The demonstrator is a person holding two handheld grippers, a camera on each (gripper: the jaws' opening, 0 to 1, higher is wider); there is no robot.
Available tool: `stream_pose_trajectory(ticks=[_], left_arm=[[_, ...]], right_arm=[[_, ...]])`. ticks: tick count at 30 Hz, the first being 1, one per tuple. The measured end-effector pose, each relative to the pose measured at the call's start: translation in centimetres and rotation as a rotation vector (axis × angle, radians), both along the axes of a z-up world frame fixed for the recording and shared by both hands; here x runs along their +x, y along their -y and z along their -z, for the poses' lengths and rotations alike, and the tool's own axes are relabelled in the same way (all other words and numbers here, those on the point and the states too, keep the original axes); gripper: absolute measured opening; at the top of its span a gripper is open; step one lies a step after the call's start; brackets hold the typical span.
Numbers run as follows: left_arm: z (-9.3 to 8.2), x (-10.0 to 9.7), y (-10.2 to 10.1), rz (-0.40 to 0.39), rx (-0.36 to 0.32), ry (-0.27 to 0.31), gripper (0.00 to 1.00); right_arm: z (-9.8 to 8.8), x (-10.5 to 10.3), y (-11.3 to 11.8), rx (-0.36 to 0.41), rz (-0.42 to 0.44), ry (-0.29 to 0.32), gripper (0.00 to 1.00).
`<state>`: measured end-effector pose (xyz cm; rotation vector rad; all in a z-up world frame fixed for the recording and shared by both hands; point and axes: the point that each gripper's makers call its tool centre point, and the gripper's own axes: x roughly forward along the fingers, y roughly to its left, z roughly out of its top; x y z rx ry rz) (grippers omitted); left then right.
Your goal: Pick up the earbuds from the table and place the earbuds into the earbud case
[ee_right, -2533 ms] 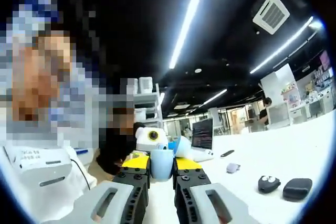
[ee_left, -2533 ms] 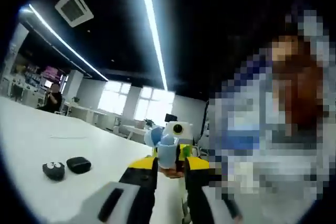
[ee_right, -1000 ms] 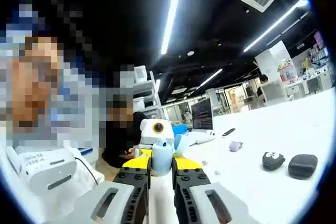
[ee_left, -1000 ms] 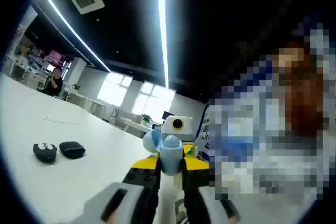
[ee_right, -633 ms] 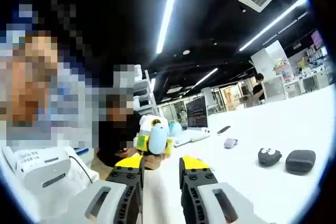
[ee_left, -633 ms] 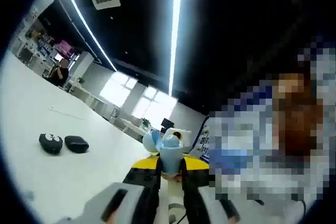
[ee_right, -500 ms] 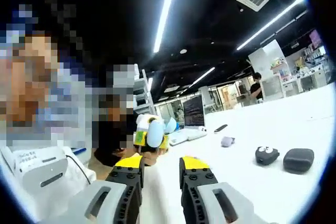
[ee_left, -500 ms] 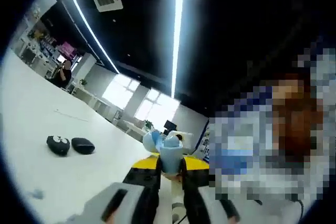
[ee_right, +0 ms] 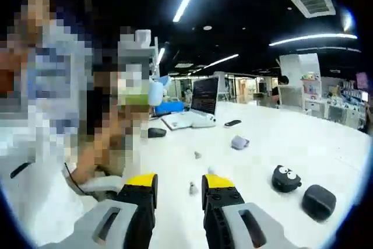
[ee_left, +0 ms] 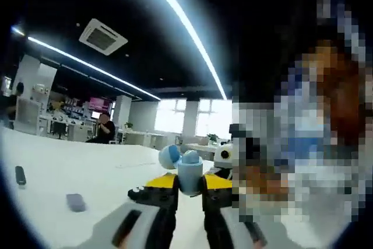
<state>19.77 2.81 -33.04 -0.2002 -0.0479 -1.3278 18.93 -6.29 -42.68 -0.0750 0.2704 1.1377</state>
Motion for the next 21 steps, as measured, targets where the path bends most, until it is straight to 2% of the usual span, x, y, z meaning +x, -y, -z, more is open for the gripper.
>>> stream_pose_trajectory(ticks=[2, 4, 7, 10, 15, 16, 18, 21], left_arm=[[0.0, -0.1, -0.2, -0.005, 0.003, 0.01, 0.17], [-0.1, 0.0, -0.3, -0.006, 0.006, 0.02, 0.17], [0.0, -0.1, -0.3, -0.002, 0.024, 0.037, 0.17], [0.1, -0.3, -0.1, 0.009, 0.032, 0.045, 0.17], [0.2, -0.7, 0.3, 0.023, 0.042, 0.06, 0.17], [0.1, -0.9, 0.3, 0.034, 0.035, 0.062, 0.17], [-0.9, -1.7, 0.3, 0.087, -0.031, 0.043, 0.17], [-1.2, -2.0, 0.2, 0.095, -0.043, 0.049, 0.17]], right_arm=[[1.5, 0.8, -0.7, -0.076, -0.004, 0.005, 0.29], [3.2, 1.7, -1.2, -0.18, -0.01, 0.043, 0.29], [5.0, 2.3, -2.7, -0.237, -0.059, 0.078, 0.29], [6.0, 2.8, -4.0, -0.22, -0.084, 0.044, 0.29], [7.3, 4.0, -4.8, -0.234, -0.082, 0.05, 0.27], [7.3, 4.0, -4.8, -0.229, -0.082, 0.048, 0.26], [7.7, 4.1, -4.9, -0.218, -0.087, 0.041, 0.25], [8.4, 4.1, -4.7, -0.231, -0.086, 0.038, 0.23]])
